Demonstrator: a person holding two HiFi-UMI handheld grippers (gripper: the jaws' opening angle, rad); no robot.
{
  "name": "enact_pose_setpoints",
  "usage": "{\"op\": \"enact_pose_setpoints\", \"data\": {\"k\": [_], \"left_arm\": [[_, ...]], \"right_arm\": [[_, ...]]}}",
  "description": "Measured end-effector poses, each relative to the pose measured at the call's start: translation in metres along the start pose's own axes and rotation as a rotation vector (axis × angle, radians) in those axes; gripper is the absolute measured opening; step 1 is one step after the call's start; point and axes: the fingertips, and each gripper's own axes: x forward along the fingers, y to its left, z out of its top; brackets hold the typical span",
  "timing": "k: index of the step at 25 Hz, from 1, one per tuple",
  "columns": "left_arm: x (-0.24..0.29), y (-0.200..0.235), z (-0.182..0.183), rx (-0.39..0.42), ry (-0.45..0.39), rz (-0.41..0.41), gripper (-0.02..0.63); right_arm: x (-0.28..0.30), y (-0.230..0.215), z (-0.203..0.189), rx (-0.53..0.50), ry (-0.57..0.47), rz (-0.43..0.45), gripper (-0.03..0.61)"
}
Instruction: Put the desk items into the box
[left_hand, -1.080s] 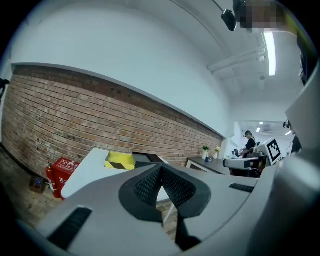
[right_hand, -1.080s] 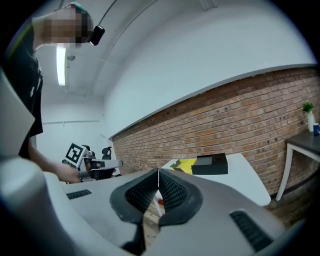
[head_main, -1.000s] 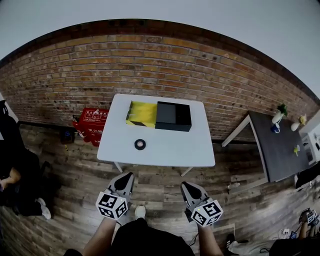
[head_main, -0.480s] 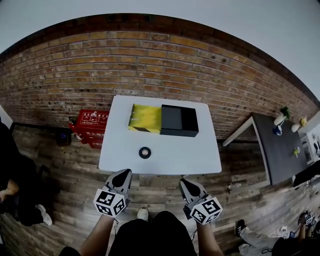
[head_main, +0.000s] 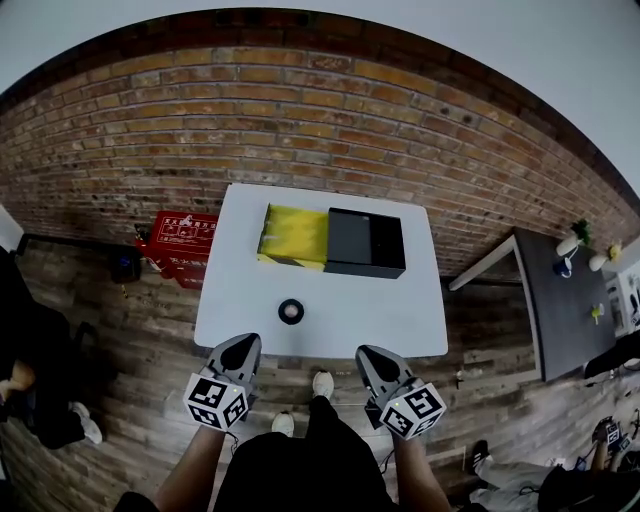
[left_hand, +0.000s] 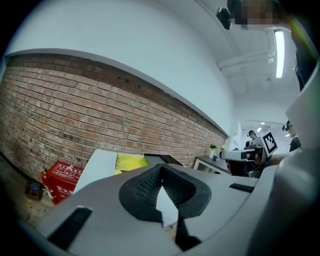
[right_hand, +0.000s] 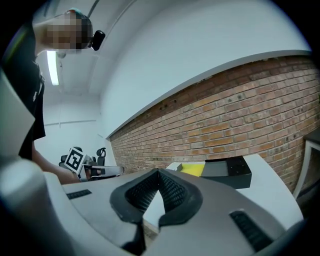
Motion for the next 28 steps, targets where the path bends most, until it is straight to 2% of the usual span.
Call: {"op": "enact_pose_setpoints", "data": {"k": [7, 14, 22, 28], "left_arm": [[0.036, 0.008, 0.007, 0.002, 0.005, 0.038, 0.014], [0.069, 0.021, 0.028, -0.009, -0.008, 0.143, 0.014], [0.094, 0.029, 0.023, -0.045, 0.007, 0.285, 0.014], [0.109, 0.032, 0.01, -0.054, 0.036, 0.345, 0.014]], "right_arm": [[0.036, -0.034, 0.008, 0.003, 0.017, 0.068, 0.021], [0.078, -0.074, 0.017, -0.026, 0.075, 0.175, 0.021], [0.124, -0.104, 0.026, -0.01, 0.101, 0.326, 0.021], [0.138, -0.122, 0.018, -0.005, 0.139, 0.38, 0.021]]}}
